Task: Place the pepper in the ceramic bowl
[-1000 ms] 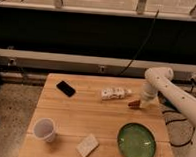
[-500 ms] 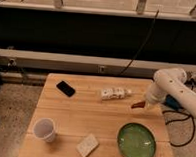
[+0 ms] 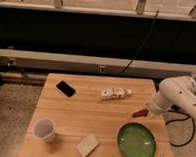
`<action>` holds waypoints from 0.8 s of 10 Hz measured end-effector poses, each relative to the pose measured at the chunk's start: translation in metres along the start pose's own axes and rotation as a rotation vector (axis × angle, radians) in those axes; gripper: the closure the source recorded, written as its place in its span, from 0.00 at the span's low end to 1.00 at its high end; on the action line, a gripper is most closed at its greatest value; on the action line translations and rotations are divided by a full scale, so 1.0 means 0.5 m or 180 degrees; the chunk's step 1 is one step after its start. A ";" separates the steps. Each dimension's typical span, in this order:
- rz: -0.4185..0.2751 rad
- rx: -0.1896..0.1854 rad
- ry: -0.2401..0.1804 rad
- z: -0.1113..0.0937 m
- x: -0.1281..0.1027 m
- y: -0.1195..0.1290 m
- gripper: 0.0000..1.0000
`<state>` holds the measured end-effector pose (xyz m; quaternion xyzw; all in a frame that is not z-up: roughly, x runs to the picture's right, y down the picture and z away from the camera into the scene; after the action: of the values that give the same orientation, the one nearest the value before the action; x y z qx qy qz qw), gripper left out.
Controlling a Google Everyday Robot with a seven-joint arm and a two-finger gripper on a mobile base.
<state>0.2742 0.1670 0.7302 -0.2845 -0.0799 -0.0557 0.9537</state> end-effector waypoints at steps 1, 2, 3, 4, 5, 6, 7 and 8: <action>-0.0026 -0.0027 -0.0010 0.002 -0.010 0.014 1.00; -0.0062 -0.0056 -0.0027 0.002 -0.024 0.029 1.00; -0.0107 -0.0103 -0.0052 0.006 -0.042 0.048 1.00; -0.0136 -0.0147 -0.0076 0.011 -0.054 0.065 1.00; -0.0146 -0.0181 -0.0087 0.014 -0.059 0.075 1.00; -0.0173 -0.0233 -0.0103 0.021 -0.068 0.086 1.00; -0.0168 -0.0277 -0.0117 0.027 -0.073 0.095 0.99; -0.0123 -0.0325 -0.0126 0.032 -0.071 0.100 0.95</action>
<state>0.2451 0.2194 0.7102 -0.3322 -0.1012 -0.0725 0.9350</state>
